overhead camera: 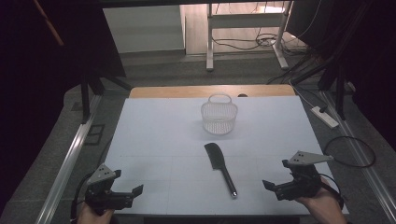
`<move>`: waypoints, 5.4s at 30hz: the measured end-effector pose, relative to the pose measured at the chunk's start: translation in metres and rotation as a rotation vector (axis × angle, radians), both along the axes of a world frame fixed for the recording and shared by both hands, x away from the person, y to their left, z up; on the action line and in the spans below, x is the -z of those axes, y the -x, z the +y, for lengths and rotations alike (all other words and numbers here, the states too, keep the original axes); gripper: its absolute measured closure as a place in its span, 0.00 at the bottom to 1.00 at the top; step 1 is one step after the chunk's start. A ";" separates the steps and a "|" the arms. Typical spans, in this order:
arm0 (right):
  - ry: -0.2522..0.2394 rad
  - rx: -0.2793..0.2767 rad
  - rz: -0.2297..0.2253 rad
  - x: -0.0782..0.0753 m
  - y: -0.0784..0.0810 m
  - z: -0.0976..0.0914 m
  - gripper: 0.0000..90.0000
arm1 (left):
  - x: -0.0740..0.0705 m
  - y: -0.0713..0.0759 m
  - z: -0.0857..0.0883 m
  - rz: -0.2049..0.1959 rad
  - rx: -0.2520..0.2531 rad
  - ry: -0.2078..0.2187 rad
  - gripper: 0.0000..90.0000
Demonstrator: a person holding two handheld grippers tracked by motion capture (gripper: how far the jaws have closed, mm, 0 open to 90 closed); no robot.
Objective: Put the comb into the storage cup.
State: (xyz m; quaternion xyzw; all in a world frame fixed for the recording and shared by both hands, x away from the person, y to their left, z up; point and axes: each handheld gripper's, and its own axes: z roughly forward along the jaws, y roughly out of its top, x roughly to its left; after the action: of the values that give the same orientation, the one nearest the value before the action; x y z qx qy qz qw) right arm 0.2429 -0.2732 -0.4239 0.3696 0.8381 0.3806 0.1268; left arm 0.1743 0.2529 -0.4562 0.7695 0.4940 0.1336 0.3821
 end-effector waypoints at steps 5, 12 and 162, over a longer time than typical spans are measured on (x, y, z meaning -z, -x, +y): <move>-0.009 -0.021 -0.001 -0.001 -0.004 0.005 0.00 | 0.000 0.000 0.000 0.001 0.002 -0.003 0.02; -0.003 -0.036 -0.001 -0.001 -0.009 0.013 0.00 | 0.000 0.000 0.000 0.002 0.000 -0.001 0.02; 0.259 -0.286 0.144 0.033 -0.071 0.167 0.54 | 0.001 0.000 0.000 0.005 0.007 -0.002 0.03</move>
State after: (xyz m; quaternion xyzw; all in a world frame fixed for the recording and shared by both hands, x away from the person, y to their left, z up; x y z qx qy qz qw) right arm 0.3142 -0.1064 -0.4567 0.2535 0.9309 0.2566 0.0577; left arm 0.1745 0.2531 -0.4567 0.7721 0.4921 0.1307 0.3802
